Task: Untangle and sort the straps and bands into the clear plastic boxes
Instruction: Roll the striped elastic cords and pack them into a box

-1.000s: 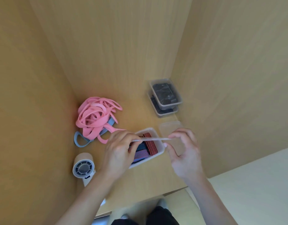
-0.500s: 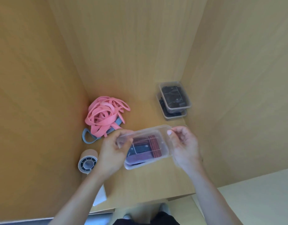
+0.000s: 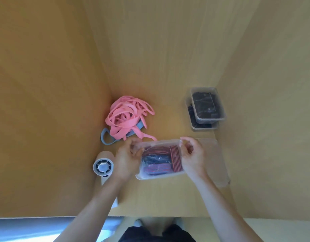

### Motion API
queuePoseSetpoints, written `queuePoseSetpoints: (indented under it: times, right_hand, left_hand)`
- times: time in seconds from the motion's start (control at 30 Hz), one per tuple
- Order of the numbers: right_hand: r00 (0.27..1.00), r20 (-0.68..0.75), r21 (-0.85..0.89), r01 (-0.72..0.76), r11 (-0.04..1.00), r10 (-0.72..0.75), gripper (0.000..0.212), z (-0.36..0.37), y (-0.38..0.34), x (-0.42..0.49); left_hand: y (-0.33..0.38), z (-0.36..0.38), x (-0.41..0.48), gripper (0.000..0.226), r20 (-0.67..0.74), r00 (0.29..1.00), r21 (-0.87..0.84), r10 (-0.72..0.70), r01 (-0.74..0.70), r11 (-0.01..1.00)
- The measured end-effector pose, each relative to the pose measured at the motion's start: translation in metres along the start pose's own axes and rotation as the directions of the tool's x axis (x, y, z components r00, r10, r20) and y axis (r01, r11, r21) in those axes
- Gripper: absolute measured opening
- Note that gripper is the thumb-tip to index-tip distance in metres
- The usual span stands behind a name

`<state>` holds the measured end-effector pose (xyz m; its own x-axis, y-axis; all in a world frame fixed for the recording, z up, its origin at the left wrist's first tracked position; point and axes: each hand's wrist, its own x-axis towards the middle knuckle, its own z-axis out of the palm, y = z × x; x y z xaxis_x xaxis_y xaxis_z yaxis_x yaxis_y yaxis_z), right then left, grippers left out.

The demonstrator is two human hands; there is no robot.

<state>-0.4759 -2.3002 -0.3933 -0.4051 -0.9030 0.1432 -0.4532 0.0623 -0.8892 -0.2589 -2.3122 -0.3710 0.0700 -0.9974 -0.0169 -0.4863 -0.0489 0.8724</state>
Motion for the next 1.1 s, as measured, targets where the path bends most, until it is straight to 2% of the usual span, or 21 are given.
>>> queuePoseSetpoints:
  times: [0.17, 0.27, 0.53, 0.67, 0.8, 0.87, 0.93, 1.0, 1.1]
  right_hand:
    - [0.998, -0.021, -0.095, 0.057, 0.994, -0.059, 0.015, 0.002, 0.002, -0.002]
    - [0.999, -0.023, -0.11, 0.037, 0.993, -0.04, 0.017, 0.001, 0.006, 0.0]
    - [0.999, -0.013, -0.092, -0.041, 0.995, 0.04, 0.014, 0.003, 0.009, 0.001]
    - [1.0, -0.012, -0.102, -0.03, 0.994, 0.029, 0.017, 0.004, 0.01, 0.001]
    - [0.994, 0.051, -0.169, 0.104, 0.98, -0.096, 0.04, 0.006, 0.014, -0.004]
    - [0.986, 0.077, -0.237, 0.161, 0.958, -0.147, 0.049, 0.006, 0.016, -0.003]
    - [0.979, 0.123, -0.303, 0.192, 0.933, -0.162, 0.048, 0.005, 0.014, -0.002]
    - [0.963, 0.211, -0.366, 0.239, 0.899, -0.169, 0.048, 0.002, 0.01, -0.003]
    - [0.913, 0.381, -0.446, 0.318, 0.837, -0.144, 0.061, -0.002, 0.005, -0.002]
  left_hand:
    - [-0.012, 0.011, -0.003, 0.018, -0.042, 0.983, 0.172, 0.176, -0.166, 0.971]
    - [-0.018, 0.018, -0.007, 0.018, -0.023, 0.989, 0.195, 0.143, -0.136, 0.971]
    - [-0.016, 0.02, -0.001, 0.021, -0.014, 0.97, 0.259, 0.243, -0.232, 0.938]
    - [-0.019, 0.019, 0.004, 0.022, 0.014, 0.965, 0.316, 0.261, -0.252, 0.915]
    - [-0.013, 0.02, 0.0, 0.03, 0.072, 0.944, 0.466, 0.321, -0.317, 0.826]
    - [-0.007, 0.026, -0.009, 0.044, 0.094, 0.949, 0.522, 0.301, -0.304, 0.797]
    - [-0.003, 0.034, -0.018, 0.057, 0.116, 0.962, 0.548, 0.247, -0.27, 0.792]
    - [-0.004, 0.041, -0.023, 0.064, 0.155, 0.968, 0.576, 0.196, -0.249, 0.778]
    - [-0.009, 0.043, -0.023, 0.068, 0.196, 0.961, 0.604, 0.196, -0.275, 0.748]
